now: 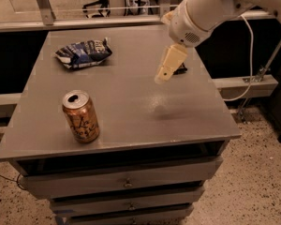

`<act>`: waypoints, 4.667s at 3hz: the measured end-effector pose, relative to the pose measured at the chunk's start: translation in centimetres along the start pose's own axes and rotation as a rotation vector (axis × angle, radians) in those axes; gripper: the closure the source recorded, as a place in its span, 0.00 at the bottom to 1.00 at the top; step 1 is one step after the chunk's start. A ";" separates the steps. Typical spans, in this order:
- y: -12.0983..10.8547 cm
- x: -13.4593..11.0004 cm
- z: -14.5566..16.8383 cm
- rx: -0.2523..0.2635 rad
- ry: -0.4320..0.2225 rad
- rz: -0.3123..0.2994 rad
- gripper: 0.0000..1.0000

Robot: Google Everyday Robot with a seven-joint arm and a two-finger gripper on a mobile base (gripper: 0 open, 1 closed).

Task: Pick blue chip bag

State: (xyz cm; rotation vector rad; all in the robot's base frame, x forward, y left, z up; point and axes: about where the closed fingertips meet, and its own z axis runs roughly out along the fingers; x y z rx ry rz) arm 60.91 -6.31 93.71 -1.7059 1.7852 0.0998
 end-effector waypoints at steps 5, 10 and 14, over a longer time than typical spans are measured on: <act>-11.2 -12.4 14.9 0.133 -0.430 0.167 0.00; -9.0 -14.2 25.3 -0.069 -0.407 0.253 0.63; -15.5 -14.2 9.5 0.264 -0.504 0.144 1.00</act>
Offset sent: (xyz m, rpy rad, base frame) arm 0.0847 0.0959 0.0198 0.3887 -0.1868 -0.0741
